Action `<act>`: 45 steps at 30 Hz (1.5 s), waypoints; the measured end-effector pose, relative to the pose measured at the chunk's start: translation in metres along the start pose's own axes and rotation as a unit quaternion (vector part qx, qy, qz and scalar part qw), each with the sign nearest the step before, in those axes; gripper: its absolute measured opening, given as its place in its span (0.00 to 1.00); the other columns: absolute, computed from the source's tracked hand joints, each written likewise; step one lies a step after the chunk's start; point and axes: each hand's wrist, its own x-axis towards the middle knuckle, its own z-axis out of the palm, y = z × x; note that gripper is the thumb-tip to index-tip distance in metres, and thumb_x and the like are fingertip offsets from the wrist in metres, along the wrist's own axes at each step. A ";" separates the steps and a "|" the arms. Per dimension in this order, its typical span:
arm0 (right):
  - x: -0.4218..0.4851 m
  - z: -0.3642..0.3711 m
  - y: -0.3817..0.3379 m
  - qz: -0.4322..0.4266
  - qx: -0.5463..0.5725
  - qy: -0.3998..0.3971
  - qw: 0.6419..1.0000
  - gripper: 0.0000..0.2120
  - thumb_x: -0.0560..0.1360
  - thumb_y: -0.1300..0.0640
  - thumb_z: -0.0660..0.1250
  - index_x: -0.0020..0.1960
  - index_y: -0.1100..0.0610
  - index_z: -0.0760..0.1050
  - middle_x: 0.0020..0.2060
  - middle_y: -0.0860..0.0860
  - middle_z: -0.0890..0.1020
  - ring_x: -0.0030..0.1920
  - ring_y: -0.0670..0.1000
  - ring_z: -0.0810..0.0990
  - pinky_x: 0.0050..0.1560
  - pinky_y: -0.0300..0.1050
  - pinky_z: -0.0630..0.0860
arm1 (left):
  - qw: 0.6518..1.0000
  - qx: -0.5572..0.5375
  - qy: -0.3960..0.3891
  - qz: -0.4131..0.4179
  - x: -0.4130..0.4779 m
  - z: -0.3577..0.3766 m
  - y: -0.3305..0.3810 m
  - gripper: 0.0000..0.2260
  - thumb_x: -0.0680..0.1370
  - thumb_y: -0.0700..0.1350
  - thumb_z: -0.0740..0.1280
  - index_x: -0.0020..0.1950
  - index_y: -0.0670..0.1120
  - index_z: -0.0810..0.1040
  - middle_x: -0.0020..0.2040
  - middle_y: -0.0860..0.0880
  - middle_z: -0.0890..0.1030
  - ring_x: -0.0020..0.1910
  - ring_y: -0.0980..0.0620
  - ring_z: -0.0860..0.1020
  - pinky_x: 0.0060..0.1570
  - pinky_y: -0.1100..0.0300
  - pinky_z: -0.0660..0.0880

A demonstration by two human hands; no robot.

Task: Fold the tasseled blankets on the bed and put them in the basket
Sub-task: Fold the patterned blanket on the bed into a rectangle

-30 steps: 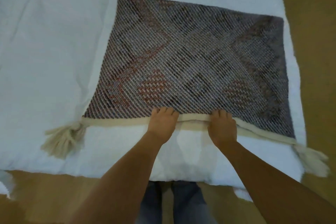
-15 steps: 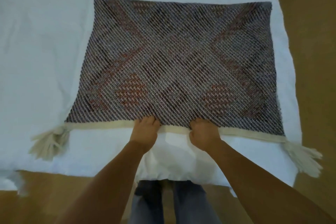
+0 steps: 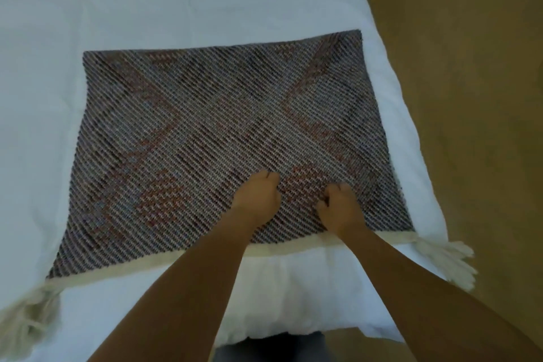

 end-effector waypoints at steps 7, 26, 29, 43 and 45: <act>0.033 -0.040 0.033 0.118 0.036 0.128 0.984 0.16 0.73 0.57 0.64 0.57 0.65 0.69 0.58 0.64 0.70 0.58 0.62 0.68 0.59 0.55 0.66 | 0.991 0.078 0.007 0.108 0.083 -0.022 0.057 0.12 0.80 0.43 0.56 0.61 0.41 0.70 0.59 0.42 0.73 0.58 0.43 0.71 0.56 0.50 0.70; 0.122 -0.062 0.102 0.135 0.226 0.023 0.964 0.14 0.74 0.46 0.64 0.49 0.54 0.64 0.45 0.51 0.74 0.47 0.53 0.75 0.43 0.44 0.68 | 0.983 0.132 0.053 -0.117 0.273 0.010 0.212 0.34 0.79 0.52 0.56 0.75 0.40 0.39 0.75 0.40 0.51 0.71 0.40 0.56 0.60 0.39 0.66; 0.128 -0.065 0.101 0.105 0.224 0.011 0.969 0.11 0.76 0.49 0.61 0.46 0.53 0.61 0.40 0.49 0.72 0.40 0.52 0.73 0.39 0.45 0.68 | 0.978 0.177 0.051 -0.098 0.281 0.011 0.209 0.35 0.80 0.47 0.58 0.74 0.37 0.36 0.74 0.39 0.53 0.70 0.40 0.59 0.60 0.44 0.69; 0.088 -0.050 0.016 0.011 0.120 0.071 0.990 0.15 0.79 0.52 0.57 0.61 0.60 0.66 0.40 0.57 0.79 0.38 0.61 0.78 0.32 0.47 0.67 | 0.960 -0.175 0.197 -0.094 0.228 -0.070 0.127 0.09 0.78 0.34 0.56 0.54 0.34 0.73 0.54 0.36 0.77 0.53 0.40 0.76 0.56 0.53 0.72; 0.079 -0.042 -0.017 0.006 0.115 0.057 0.992 0.18 0.79 0.52 0.56 0.65 0.62 0.64 0.47 0.60 0.80 0.45 0.61 0.79 0.41 0.51 0.72 | 0.954 -0.193 0.207 -0.098 0.210 -0.085 0.097 0.09 0.78 0.34 0.55 0.51 0.34 0.75 0.52 0.36 0.78 0.50 0.41 0.76 0.50 0.53 0.72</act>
